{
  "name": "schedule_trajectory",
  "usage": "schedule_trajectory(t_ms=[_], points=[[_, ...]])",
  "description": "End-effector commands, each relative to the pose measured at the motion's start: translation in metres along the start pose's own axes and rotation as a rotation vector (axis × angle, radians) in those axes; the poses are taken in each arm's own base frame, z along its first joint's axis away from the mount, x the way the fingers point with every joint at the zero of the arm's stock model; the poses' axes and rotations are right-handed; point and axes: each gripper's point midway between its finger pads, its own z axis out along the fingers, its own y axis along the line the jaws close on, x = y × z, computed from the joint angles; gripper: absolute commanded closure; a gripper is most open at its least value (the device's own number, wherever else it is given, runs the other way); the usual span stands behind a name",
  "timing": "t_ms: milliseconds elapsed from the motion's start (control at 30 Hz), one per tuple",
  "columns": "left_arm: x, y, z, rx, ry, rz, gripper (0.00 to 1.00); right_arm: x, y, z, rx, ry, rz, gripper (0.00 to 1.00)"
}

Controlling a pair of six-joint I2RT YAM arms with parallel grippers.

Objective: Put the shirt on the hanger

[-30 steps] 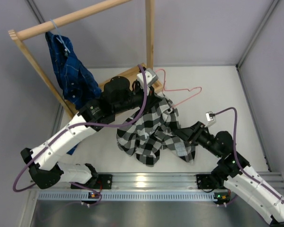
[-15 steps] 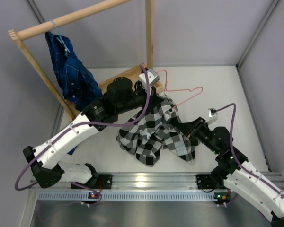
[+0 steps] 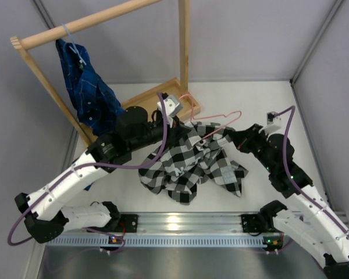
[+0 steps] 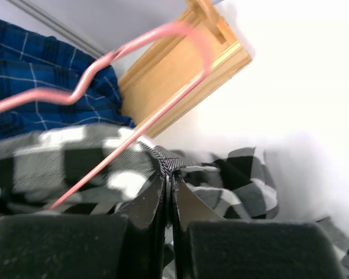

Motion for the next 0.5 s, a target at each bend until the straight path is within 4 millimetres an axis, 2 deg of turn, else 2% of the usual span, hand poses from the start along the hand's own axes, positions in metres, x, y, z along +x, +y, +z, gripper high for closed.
schedule_trajectory(t_ms=[0,33,67,100,167,267,467], points=[[-0.011,0.001,-0.022,-0.023,-0.064,0.009,1.00,-0.016,-0.001,0.000,-0.004,0.029,-0.076,1.00],[-0.010,0.000,-0.030,-0.022,-0.066,0.007,1.00,-0.019,-0.003,0.002,0.006,0.033,-0.077,1.00],[0.001,0.000,-0.031,-0.026,-0.047,-0.005,1.00,-0.023,-0.011,0.003,0.027,0.029,-0.083,1.00],[-0.001,0.000,-0.041,-0.029,-0.066,-0.009,1.00,-0.025,-0.014,0.004,0.036,0.029,-0.087,1.00],[0.007,0.000,-0.046,-0.035,-0.058,-0.026,1.00,-0.032,-0.027,0.009,0.074,0.023,-0.082,1.00],[0.030,-0.006,-0.053,-0.001,-0.004,-0.034,1.00,-0.043,-0.043,0.014,0.118,0.016,-0.073,1.00],[0.078,0.000,-0.066,-0.041,0.106,-0.060,1.00,-0.065,-0.054,0.024,0.149,0.012,-0.121,1.00]])
